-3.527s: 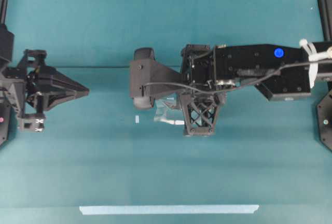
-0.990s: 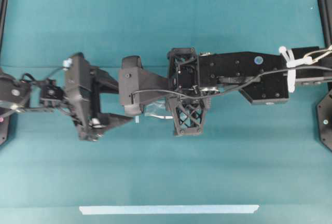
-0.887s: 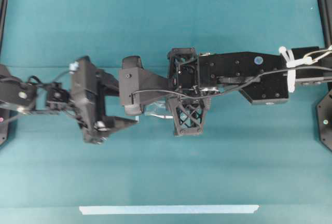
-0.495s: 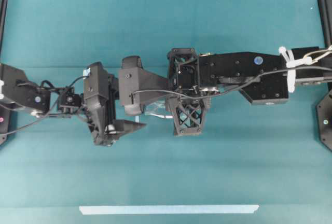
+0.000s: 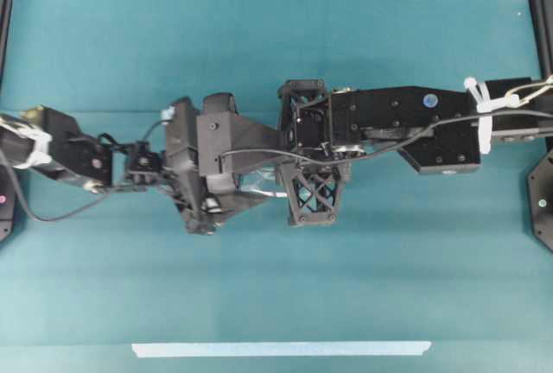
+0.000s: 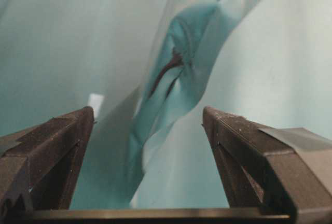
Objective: Hand over the silver zip bag and make it stand upright.
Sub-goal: 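Move the left gripper under the bag's lower edge and close it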
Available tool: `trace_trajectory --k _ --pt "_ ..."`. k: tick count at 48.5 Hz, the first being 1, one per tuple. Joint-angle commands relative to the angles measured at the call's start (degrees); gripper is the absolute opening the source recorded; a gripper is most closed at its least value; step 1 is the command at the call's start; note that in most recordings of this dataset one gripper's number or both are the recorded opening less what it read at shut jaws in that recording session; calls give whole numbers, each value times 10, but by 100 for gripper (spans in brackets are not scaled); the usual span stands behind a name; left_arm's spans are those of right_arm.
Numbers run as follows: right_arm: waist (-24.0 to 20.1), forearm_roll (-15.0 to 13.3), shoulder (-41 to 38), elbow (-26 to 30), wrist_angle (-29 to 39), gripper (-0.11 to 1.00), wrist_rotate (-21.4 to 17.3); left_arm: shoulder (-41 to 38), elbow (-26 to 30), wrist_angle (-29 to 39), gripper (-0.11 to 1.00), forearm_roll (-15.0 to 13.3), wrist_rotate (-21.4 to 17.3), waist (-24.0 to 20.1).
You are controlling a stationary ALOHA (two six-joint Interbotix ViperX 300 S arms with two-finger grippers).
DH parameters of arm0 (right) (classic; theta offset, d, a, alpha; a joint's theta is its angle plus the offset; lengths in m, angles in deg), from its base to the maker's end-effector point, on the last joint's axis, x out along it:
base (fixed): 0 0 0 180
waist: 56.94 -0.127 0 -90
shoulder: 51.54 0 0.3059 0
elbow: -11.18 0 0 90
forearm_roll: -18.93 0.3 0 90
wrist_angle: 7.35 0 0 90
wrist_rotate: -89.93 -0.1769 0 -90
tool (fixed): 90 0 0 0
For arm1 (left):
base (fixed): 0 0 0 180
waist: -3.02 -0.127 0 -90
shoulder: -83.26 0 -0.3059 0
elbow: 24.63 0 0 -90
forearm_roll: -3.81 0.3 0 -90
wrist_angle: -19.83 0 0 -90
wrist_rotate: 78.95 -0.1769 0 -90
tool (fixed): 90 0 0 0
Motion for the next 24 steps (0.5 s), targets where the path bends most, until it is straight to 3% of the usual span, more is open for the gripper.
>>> trace_trajectory --k 1,24 --pt "0 -1 5 3 -3 2 4 -11 21 -9 92 1 2 4" --pt "1 -1 4 3 -3 2 4 -47 62 -15 92 0 2 -2"
